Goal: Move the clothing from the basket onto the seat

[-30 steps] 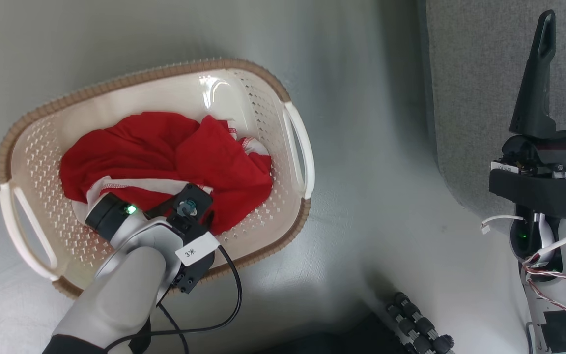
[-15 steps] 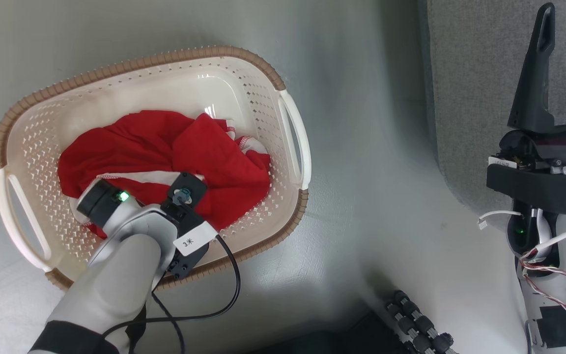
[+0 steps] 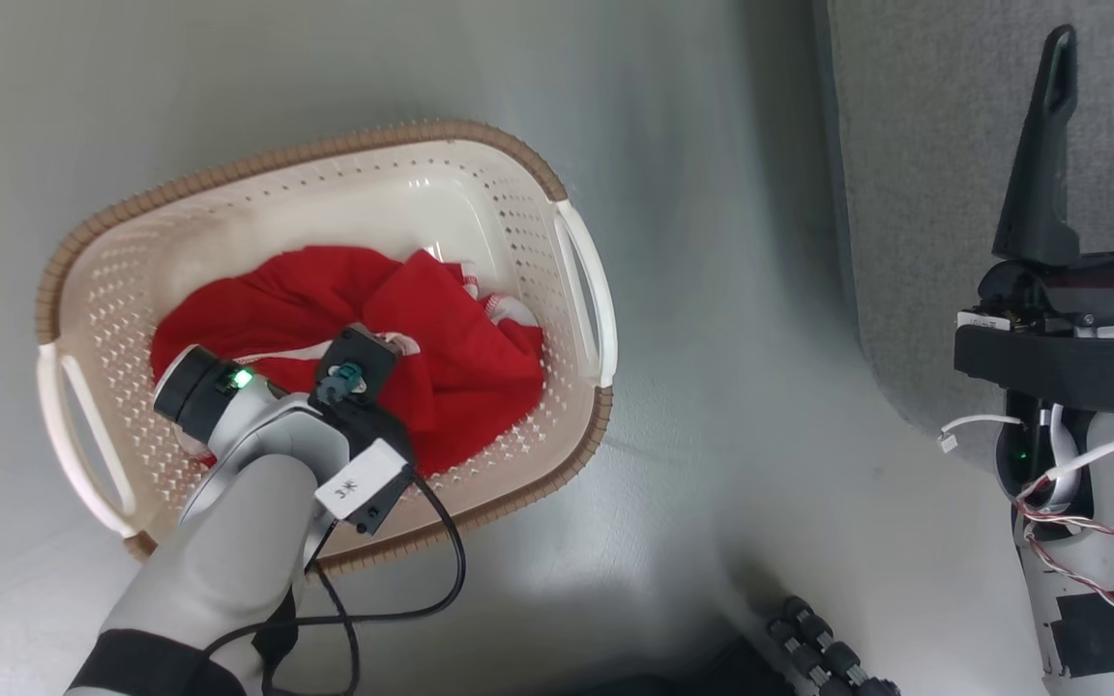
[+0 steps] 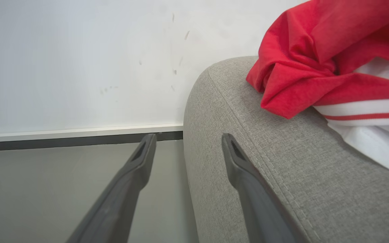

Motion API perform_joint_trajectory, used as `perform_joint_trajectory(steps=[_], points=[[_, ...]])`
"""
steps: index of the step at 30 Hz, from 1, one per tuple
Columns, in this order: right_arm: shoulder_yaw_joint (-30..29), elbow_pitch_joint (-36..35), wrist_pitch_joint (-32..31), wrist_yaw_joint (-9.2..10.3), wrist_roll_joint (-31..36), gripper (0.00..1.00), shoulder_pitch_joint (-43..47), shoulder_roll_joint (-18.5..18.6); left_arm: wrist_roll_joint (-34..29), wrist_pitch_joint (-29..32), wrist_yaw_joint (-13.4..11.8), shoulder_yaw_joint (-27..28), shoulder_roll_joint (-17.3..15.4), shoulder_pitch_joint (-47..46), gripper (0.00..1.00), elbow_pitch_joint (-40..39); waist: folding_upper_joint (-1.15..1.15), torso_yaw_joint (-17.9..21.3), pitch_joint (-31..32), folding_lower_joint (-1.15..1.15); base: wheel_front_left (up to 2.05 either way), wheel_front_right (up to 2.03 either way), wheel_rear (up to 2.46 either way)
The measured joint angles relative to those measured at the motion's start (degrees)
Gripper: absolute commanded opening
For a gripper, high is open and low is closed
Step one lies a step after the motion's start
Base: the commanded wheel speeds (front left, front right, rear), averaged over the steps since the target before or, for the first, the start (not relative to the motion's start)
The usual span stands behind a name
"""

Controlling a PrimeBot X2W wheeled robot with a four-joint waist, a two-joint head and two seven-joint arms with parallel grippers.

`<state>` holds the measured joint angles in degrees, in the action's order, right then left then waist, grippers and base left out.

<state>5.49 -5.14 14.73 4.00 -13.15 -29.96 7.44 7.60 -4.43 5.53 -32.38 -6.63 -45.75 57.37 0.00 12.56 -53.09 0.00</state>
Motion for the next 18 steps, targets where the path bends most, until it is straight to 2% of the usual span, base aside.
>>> perform_joint_trajectory(steps=[9, 18], points=[[-0.1, 3.9, 0.0, -0.85, 0.7, 1.00, 0.1, -0.4, 3.5, -8.0, 0.0, 2.7, 0.9, 0.2, 0.00, -0.6, 0.00, -1.1, 5.3, 0.00, 0.00, 0.00, 0.00], [0.1, 7.4, 0.0, -1.59, 1.2, 1.00, 1.4, -0.9, 7.2, -9.9, 0.5, 6.0, 1.5, 2.0, 0.00, -4.6, 0.00, -2.8, 12.2, 0.00, 0.00, 0.00, 0.00]])
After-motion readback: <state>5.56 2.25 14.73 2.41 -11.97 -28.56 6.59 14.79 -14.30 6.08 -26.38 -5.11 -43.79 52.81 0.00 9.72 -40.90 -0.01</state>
